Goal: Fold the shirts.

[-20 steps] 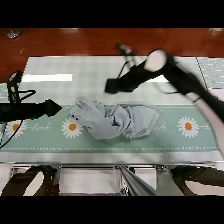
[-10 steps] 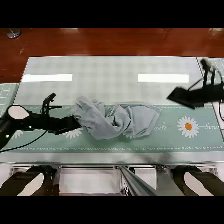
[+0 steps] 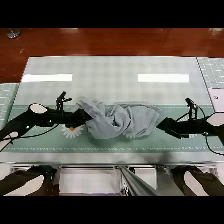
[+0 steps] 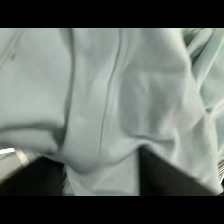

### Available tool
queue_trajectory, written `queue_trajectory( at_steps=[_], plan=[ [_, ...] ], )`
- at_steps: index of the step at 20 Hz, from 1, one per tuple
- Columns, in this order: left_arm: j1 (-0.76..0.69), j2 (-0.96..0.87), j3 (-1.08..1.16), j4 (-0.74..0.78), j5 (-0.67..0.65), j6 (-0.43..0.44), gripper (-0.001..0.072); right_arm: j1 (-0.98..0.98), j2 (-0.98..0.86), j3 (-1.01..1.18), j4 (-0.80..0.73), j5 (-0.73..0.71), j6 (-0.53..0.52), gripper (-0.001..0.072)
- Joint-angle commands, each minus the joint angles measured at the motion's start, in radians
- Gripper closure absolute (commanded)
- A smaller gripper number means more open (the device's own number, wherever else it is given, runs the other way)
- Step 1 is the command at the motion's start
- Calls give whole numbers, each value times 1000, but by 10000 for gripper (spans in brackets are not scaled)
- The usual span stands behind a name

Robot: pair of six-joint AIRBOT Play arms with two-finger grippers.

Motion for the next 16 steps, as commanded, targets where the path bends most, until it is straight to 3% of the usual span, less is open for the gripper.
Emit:
queue_trajectory(
  at_steps=[1,6,8,13,14,15,16],
  plan=[
    [-11,-35,62,-31,25,73,684,65,5,-50,28,-4,8,86],
    [-11,-35,158,-29,-64,102,684,259,-71,-56,59,-179,92,86],
    [-11,-35,174,-29,-86,103,685,279,-145,-25,169,-195,-11,87],
    [-3,-35,196,-24,-122,136,684,282,-355,114,243,-198,-53,87],
    [4,-35,202,-21,-129,137,685,282,-389,134,275,-194,-85,129],
    [16,-34,210,-18,-141,136,685,282,-416,158,298,-181,-98,328],
    [32,-34,226,-9,-164,137,685,281,-430,193,302,-156,-122,672]
  ],
)
